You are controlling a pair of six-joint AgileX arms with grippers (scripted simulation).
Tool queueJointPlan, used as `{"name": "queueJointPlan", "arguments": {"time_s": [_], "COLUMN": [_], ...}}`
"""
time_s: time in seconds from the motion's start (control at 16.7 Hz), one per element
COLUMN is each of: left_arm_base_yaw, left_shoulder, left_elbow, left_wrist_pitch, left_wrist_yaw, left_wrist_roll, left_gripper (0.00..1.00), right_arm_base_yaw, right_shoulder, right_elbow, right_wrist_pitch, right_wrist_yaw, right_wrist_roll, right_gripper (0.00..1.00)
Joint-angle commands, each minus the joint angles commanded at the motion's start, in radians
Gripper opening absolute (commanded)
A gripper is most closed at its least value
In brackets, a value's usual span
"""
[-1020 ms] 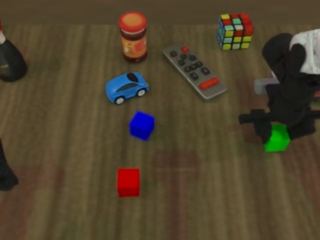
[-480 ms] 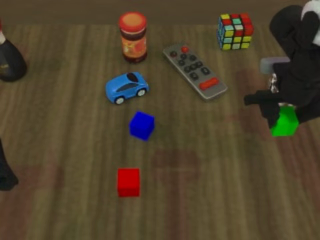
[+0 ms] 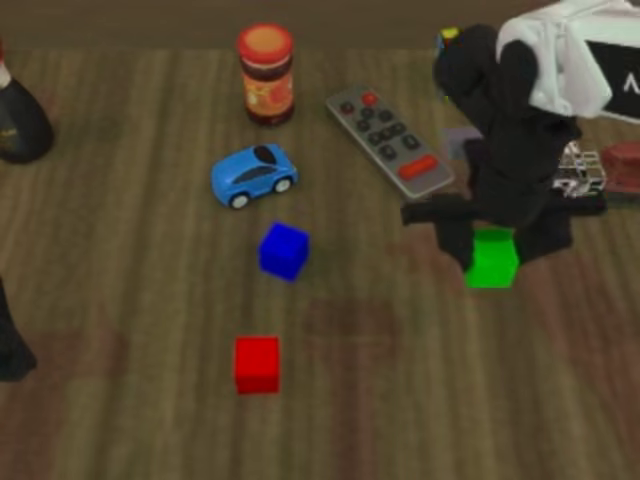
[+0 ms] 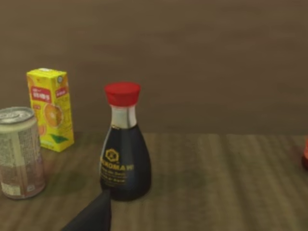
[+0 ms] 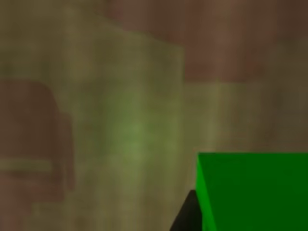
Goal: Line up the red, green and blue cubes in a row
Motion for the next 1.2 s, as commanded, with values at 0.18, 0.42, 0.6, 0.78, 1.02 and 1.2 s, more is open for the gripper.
{"name": "queueJointPlan", "arguments": {"time_s": [0.18, 0.42, 0.6, 0.78, 1.02, 1.2], "left_arm_base_yaw": [0.0, 0.0, 0.0, 0.0, 0.0, 0.0], "left_shoulder": [0.0, 0.0, 0.0, 0.0, 0.0, 0.0], "left_elbow": [0.0, 0.0, 0.0, 0.0, 0.0, 0.0], "left_wrist_pitch": [0.0, 0.0, 0.0, 0.0, 0.0, 0.0], "left_wrist_yaw": [0.0, 0.0, 0.0, 0.0, 0.0, 0.0], "left_wrist_roll": [0.0, 0.0, 0.0, 0.0, 0.0, 0.0], "left_gripper": [1.0, 1.0, 1.0, 1.0, 1.0, 1.0], "right_arm_base_yaw": [0.163, 0.329, 0.355, 0.352, 0.353, 0.355], "right_shoulder": [0.015, 0.015, 0.011, 0.012, 0.035, 0.072], "right_elbow": [0.041, 0.08, 0.086, 0.083, 0.036, -0.032], "right_wrist_pitch": [-0.034, -0.059, -0.061, -0.059, 0.012, 0.12], "right_wrist_yaw": [0.0, 0.002, 0.003, 0.001, 0.003, 0.002], "right_wrist_roll": [0.193, 0.37, 0.396, 0.397, 0.396, 0.398], "right_gripper": [0.0, 0.0, 0.0, 0.0, 0.0, 0.0]}}
